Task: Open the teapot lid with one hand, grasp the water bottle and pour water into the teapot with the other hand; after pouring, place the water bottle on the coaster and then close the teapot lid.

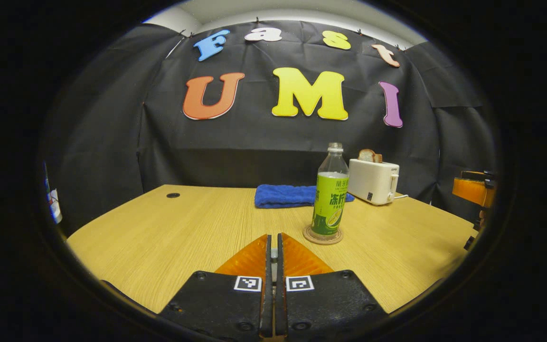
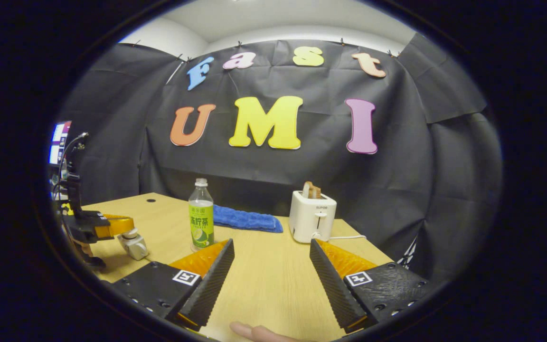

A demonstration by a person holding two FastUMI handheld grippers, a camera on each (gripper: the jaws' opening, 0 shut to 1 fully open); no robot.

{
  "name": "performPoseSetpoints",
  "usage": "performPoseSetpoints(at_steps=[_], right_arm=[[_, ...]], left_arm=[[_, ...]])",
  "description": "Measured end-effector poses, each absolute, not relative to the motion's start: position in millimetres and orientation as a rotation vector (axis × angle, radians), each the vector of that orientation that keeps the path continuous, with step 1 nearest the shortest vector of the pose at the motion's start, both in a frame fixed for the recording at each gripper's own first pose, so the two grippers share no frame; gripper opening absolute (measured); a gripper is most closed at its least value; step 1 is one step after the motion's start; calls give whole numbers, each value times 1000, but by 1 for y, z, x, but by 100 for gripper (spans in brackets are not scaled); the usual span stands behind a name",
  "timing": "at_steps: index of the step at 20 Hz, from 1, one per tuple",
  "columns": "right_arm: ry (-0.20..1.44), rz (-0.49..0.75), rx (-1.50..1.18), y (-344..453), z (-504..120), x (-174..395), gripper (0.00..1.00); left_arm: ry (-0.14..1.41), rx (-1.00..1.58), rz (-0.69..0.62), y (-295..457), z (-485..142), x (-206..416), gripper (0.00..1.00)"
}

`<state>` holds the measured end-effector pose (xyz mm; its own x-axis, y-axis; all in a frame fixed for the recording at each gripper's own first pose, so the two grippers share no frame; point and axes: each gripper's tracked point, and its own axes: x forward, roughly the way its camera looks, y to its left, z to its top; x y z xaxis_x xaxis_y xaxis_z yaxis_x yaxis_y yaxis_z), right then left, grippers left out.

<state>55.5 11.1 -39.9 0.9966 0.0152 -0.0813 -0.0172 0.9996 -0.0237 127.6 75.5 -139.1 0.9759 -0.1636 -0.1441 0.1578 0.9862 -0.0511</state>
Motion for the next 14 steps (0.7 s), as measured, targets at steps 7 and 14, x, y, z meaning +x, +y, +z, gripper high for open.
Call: performPoseSetpoints(at_steps=[7, 14], right_arm=[[94, 13, -29, 10, -43, 53, 97], [86, 14, -13, 13, -36, 28, 95]], left_arm=[[147, 5, -131, 78, -145, 127, 5], [184, -43, -171, 61, -147, 121, 18]])
